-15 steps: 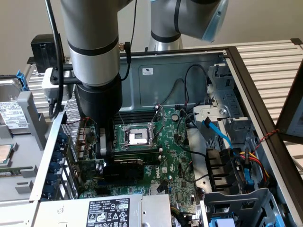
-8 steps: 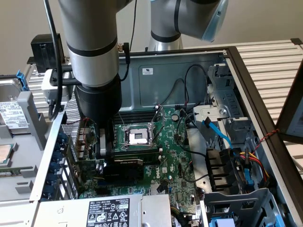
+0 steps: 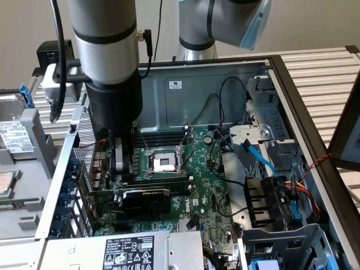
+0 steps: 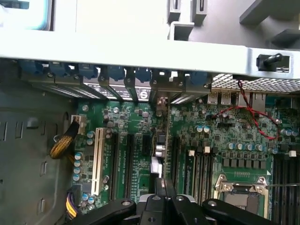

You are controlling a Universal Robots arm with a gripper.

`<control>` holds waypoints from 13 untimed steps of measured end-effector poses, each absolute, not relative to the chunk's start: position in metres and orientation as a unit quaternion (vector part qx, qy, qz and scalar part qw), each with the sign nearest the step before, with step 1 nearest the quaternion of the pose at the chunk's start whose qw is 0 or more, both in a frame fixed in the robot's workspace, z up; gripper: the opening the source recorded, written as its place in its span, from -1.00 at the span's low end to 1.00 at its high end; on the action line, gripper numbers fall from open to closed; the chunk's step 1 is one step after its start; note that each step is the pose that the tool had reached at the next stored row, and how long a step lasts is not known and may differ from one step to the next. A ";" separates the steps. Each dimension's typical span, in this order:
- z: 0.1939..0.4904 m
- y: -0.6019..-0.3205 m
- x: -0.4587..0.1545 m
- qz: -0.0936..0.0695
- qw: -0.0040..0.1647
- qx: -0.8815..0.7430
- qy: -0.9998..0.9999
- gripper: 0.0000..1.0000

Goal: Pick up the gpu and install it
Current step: 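Press down on the gpu until it lock into place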

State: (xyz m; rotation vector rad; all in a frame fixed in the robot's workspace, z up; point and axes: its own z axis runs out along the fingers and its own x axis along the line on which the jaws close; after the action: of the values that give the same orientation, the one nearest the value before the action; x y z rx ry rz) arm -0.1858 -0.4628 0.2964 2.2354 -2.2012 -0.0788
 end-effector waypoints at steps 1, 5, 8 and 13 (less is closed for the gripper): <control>0.300 -0.463 -0.184 -0.025 0.002 0.712 -0.701 -0.79; 0.307 -0.463 -0.170 -0.025 0.002 0.712 -0.701 -0.79; 0.311 -0.463 -0.159 -0.025 0.002 0.712 -0.701 -0.79; 0.312 -0.463 -0.158 -0.025 0.001 0.712 -0.701 -0.79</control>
State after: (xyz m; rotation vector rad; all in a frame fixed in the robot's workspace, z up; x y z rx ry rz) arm -0.1579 -0.4628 0.3117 2.2357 -2.2015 -0.0796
